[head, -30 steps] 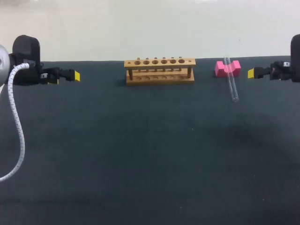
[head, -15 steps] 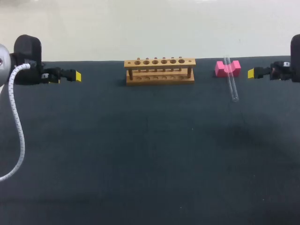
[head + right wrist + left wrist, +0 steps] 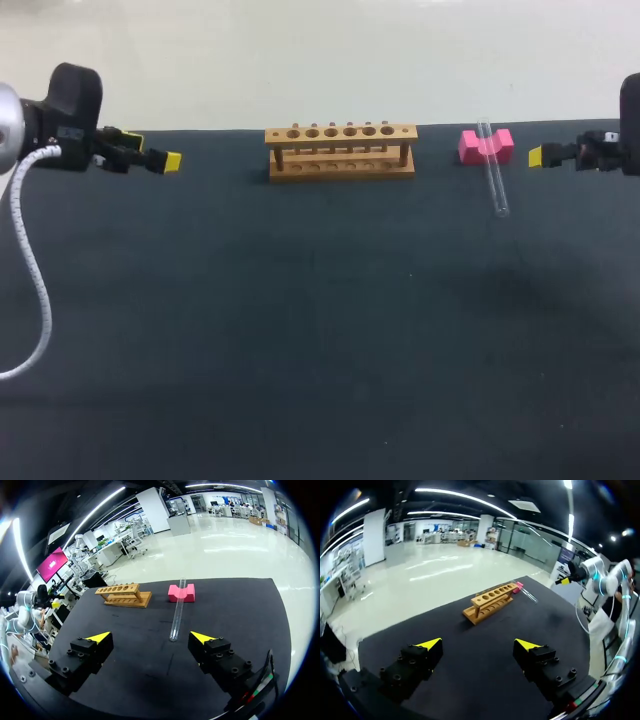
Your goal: Grasp the test tube, adjust it, and insert it.
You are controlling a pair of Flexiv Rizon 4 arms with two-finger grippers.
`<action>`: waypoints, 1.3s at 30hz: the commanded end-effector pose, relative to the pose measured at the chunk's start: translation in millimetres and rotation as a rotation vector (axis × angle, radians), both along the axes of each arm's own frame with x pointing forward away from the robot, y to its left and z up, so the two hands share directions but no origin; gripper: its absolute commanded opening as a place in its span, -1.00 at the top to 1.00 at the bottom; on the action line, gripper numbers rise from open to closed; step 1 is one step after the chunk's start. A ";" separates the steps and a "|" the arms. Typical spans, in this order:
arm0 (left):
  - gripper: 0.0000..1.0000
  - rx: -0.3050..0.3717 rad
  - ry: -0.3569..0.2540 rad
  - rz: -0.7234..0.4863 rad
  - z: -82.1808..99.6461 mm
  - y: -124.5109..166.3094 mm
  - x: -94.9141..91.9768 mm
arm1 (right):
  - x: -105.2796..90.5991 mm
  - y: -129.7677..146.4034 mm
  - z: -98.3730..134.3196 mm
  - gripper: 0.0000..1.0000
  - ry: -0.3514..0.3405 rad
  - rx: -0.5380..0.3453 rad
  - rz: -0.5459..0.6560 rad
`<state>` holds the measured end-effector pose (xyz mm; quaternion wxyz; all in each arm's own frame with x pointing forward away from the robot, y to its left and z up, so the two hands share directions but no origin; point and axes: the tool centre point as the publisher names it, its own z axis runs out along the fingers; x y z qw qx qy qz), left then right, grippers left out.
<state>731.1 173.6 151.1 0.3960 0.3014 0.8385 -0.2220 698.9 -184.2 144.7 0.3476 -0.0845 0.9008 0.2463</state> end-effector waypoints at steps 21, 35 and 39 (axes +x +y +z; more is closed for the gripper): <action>-1.00 -0.243 -0.253 -0.538 -44.5 -24.6 100.9 | -1.2 1.0 1.0 -1.00 0.001 -0.007 -0.006; -1.00 -0.211 -0.247 -0.473 -63.0 -48.8 104.1 | -1.2 1.0 1.0 -1.00 0.001 -0.007 -0.006; -1.00 -0.213 -0.248 -0.478 -62.2 -52.6 98.7 | -1.2 1.0 1.0 -1.00 0.001 -0.007 -0.006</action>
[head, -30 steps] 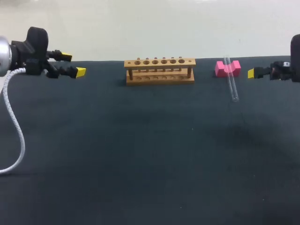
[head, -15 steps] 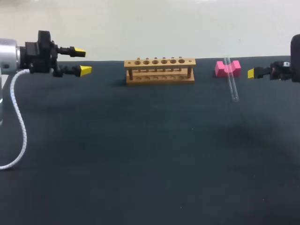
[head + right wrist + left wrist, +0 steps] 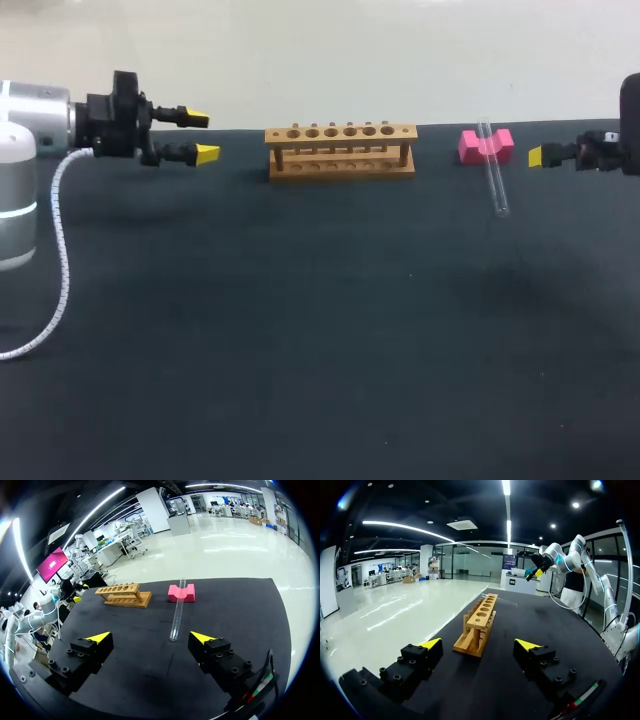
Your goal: Grasp the test tube, adjust it, and insert it.
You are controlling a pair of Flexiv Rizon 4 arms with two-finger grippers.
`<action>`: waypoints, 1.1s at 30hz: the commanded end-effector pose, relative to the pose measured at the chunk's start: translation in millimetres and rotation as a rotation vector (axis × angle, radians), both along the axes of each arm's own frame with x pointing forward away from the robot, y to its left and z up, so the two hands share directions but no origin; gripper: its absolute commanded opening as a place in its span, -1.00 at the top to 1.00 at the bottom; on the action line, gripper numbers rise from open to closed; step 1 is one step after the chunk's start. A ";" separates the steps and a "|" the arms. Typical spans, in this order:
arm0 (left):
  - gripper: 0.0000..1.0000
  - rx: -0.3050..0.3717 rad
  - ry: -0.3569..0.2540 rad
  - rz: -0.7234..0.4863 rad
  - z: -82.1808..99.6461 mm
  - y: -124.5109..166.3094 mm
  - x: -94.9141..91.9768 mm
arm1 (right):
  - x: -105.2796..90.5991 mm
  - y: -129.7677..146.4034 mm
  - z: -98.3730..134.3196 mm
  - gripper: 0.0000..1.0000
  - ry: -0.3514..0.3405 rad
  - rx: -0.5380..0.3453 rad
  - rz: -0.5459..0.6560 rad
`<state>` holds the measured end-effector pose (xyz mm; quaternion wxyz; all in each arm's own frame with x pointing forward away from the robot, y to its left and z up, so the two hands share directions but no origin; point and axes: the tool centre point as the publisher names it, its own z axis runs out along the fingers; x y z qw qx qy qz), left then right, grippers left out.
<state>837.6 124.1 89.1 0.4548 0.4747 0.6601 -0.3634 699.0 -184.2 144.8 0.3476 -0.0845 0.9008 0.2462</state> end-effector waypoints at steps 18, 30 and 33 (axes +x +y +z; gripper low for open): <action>-1.00 0.005 -0.018 -0.005 1.1 -3.5 -14.1 | -1.3 1.0 0.9 -1.00 0.000 -0.007 -0.006; -1.00 0.005 -0.018 -0.005 1.1 -3.5 -14.1 | 46.7 25.6 -29.2 -1.00 -0.107 -0.218 -0.218; -1.00 0.005 -0.018 -0.005 1.1 -3.5 -14.1 | 59.2 28.1 -37.1 -1.00 -0.112 -0.278 -0.277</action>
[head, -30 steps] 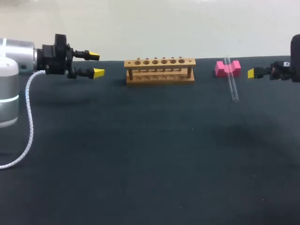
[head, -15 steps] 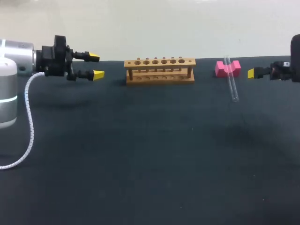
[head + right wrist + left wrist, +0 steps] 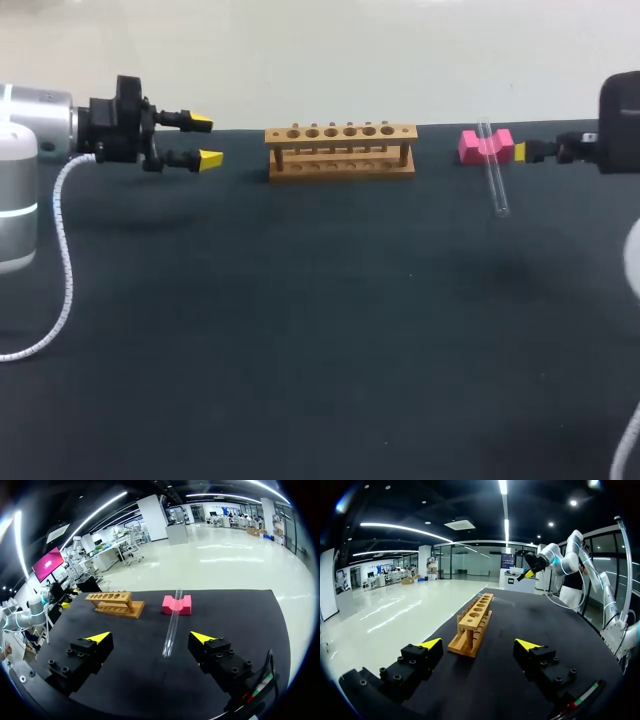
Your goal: Grasp the test tube, adjust it, and insert it.
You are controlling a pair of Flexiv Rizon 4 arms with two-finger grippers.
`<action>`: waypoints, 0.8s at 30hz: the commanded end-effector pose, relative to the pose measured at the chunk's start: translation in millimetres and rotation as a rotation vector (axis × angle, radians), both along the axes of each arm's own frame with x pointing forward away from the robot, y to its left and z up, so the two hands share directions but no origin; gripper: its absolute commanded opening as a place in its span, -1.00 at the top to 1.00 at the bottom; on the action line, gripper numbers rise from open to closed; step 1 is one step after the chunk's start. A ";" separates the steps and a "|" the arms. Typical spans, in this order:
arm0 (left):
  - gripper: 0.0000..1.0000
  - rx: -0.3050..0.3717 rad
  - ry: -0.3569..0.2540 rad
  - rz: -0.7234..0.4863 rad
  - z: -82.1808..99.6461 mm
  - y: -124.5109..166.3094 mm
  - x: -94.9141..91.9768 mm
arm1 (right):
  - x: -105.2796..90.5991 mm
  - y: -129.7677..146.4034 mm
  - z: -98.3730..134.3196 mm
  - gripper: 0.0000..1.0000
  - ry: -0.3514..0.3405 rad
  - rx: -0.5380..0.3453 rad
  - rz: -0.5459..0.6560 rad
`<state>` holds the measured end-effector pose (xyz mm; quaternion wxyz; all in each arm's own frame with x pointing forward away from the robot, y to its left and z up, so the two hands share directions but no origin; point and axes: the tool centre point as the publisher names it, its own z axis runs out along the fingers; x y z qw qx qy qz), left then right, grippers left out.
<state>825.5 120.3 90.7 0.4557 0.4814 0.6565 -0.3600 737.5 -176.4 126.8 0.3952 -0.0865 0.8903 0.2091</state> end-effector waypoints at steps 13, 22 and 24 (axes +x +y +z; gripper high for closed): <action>-1.00 -0.002 -0.005 0.004 -0.6 0.3 -2.0 | 53.6 34.0 -47.5 -1.00 0.004 -0.403 -0.388; -1.00 -0.002 -0.005 0.004 -0.6 0.3 -2.0 | 74.4 36.0 -67.2 -1.00 0.014 -0.397 -0.402; -1.00 -0.002 -0.005 0.004 -0.6 0.3 -2.0 | 79.0 35.8 -71.9 -1.00 0.017 -0.397 -0.404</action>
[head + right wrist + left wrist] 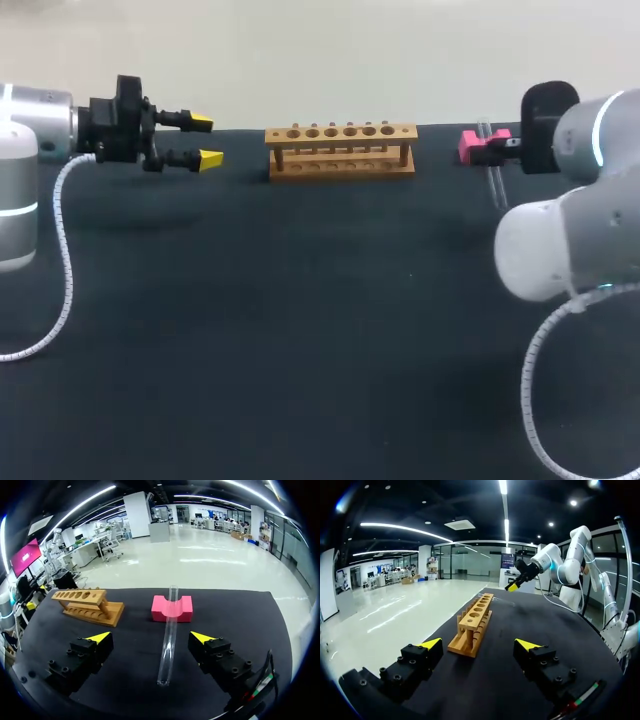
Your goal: Grasp the test tube, adjust it, and insert it.
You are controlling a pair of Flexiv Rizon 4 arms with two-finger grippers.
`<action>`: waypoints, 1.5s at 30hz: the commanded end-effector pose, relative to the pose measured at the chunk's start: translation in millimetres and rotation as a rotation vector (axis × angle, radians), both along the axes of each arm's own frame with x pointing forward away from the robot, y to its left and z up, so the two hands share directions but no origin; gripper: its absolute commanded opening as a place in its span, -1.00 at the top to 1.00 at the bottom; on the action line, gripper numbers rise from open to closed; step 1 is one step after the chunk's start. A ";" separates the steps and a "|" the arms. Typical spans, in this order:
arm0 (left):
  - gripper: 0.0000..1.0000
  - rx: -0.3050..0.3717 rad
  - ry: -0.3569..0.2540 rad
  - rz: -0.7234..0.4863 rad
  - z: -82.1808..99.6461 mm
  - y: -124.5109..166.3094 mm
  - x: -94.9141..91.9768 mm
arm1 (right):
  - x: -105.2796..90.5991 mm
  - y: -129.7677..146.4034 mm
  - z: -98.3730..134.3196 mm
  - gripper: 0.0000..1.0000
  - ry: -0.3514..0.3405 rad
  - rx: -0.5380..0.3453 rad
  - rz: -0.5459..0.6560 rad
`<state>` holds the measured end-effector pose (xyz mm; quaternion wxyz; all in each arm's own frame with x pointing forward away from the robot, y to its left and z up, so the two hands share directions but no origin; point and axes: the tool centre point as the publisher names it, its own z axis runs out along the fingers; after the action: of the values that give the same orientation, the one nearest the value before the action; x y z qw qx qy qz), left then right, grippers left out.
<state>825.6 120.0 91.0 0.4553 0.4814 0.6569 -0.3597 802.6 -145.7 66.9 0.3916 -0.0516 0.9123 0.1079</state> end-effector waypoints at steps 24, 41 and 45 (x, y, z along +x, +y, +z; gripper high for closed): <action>-1.00 -0.003 -0.006 0.003 -0.8 0.7 -2.1 | 41.6 -8.6 -46.9 -1.00 0.037 -0.250 -0.220; -1.00 -0.003 -0.006 0.003 -0.8 0.7 -2.1 | 55.2 -15.8 -60.2 -1.00 0.058 -0.211 -0.175; -1.00 -0.003 -0.006 0.003 -0.8 0.7 -2.1 | 56.6 -16.6 -62.4 -1.00 0.055 -0.196 -0.165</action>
<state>825.5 120.0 91.0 0.4552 0.4813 0.6570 -0.3598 856.4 -160.1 7.6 0.3670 -0.0091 0.9300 -0.0193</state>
